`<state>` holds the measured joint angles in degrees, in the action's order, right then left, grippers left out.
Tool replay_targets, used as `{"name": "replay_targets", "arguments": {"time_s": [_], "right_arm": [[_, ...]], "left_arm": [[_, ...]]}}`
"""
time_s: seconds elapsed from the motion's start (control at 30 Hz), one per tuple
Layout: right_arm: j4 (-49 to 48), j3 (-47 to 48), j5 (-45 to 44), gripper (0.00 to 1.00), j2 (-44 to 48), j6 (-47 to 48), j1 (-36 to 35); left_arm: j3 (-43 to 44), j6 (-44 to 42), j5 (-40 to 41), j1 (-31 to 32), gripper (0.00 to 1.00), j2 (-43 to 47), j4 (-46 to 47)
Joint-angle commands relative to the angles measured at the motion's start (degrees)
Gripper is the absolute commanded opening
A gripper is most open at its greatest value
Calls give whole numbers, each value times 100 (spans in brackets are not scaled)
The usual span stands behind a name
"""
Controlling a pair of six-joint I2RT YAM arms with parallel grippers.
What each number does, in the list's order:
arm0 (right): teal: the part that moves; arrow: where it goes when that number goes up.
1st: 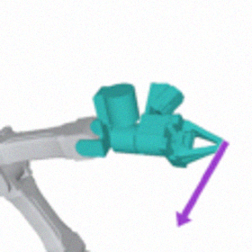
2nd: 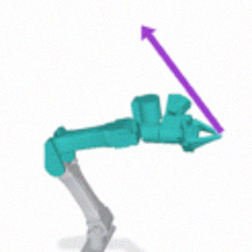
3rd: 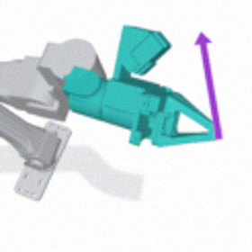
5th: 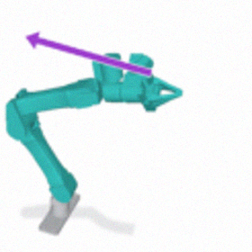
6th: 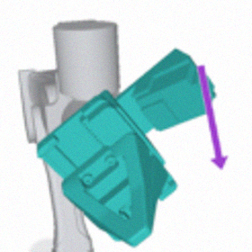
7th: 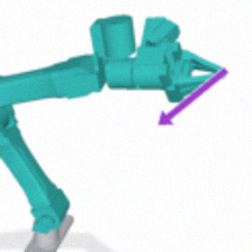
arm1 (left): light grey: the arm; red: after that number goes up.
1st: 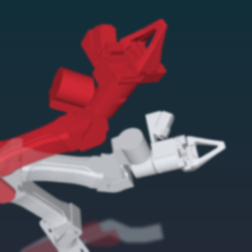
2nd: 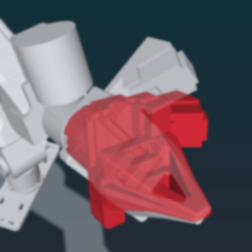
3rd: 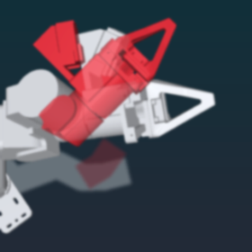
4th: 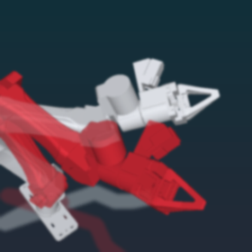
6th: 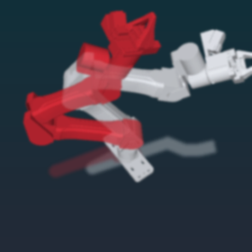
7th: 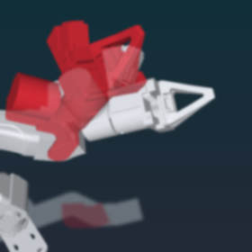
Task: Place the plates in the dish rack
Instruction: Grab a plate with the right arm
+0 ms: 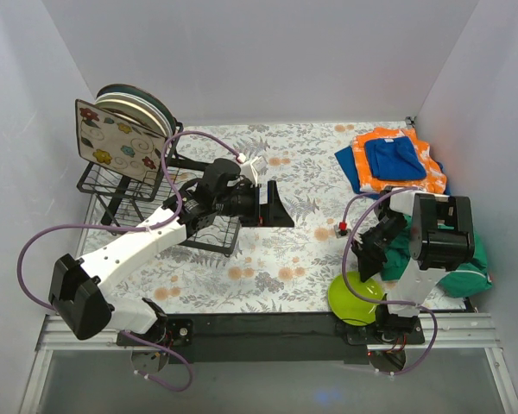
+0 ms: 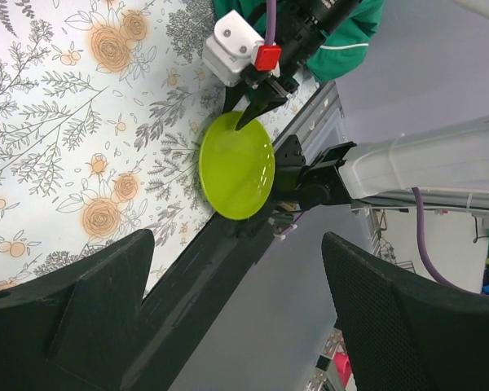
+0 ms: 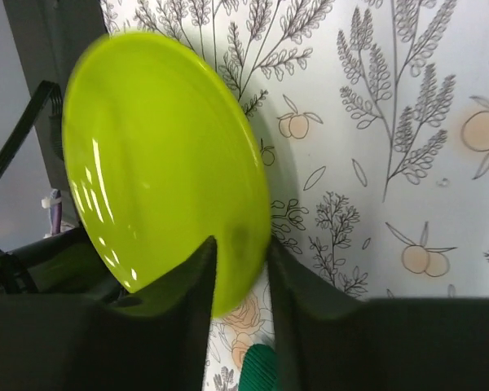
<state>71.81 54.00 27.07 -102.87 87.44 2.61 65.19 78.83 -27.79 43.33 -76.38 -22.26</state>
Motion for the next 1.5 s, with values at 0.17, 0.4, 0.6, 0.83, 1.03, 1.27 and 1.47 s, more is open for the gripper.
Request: {"name": "replay_targets", "arguments": {"time_s": [0.17,0.4,0.6,0.83,1.03,1.27,1.47], "right_arm": [[-827,4,78,1,223,-157,29],[-291,646,843,1,153,-253,29],[139,1332,1871,1,276,-596,-32],[307,2088,2758,1,364,-1079,-226],[342,2387,3189,1,452,-1527,-419],[307,2686,3516,1,531,-2099,-613],[9,2827,3630,1,619,-2626,-657]], "left_arm": [[406,-455,440,17,83,334,-235],[460,-535,600,26,83,466,-375],[135,-280,555,26,83,405,-235],[-129,-516,652,26,83,1,46],[-15,-1009,644,44,82,-684,275],[591,-1256,433,114,73,-1511,205],[899,-1361,213,184,66,-1748,73]]}}
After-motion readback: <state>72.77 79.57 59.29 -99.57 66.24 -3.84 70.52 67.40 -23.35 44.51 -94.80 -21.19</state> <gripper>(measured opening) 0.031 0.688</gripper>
